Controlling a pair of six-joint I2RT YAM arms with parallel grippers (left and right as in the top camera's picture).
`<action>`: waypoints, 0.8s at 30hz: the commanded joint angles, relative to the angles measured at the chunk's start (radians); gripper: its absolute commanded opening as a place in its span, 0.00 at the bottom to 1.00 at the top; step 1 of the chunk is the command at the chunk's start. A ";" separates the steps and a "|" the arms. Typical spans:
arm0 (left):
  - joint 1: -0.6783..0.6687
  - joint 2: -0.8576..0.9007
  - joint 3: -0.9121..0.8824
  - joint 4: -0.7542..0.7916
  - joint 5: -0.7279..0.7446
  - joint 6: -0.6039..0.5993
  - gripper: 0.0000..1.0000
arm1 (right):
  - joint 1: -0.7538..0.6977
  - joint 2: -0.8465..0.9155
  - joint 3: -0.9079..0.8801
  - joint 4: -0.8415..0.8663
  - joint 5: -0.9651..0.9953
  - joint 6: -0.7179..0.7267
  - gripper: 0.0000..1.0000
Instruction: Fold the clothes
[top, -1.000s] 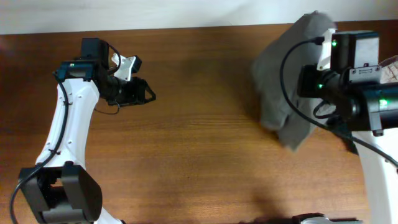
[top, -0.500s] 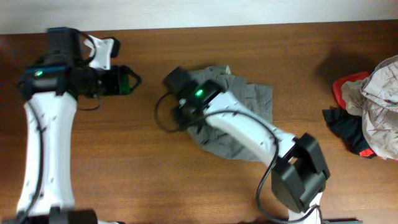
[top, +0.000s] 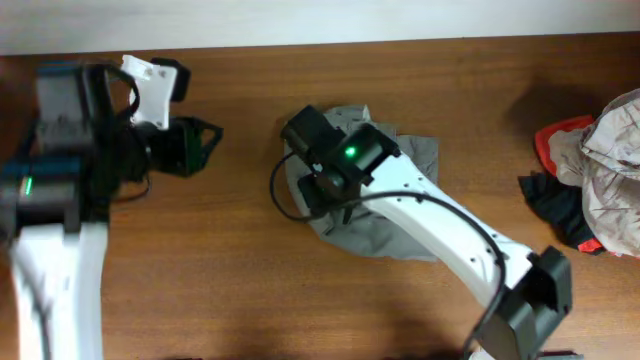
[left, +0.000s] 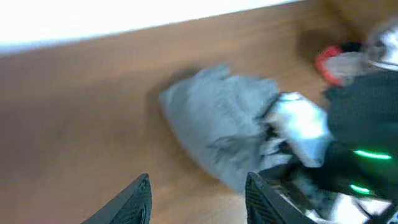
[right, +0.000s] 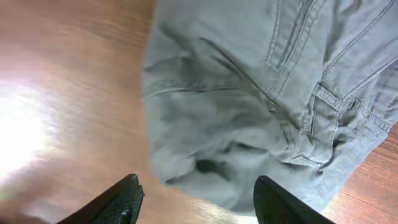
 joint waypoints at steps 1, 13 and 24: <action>-0.098 -0.171 0.031 0.031 0.018 0.116 0.52 | 0.047 -0.098 0.012 -0.010 0.059 0.058 0.64; -0.447 -0.161 0.031 0.055 -0.043 0.217 0.56 | -0.007 -0.370 0.012 -0.069 0.126 0.225 0.79; -0.693 0.079 0.031 0.055 -0.360 0.212 0.55 | -0.385 -0.304 -0.027 -0.101 -0.051 0.159 0.93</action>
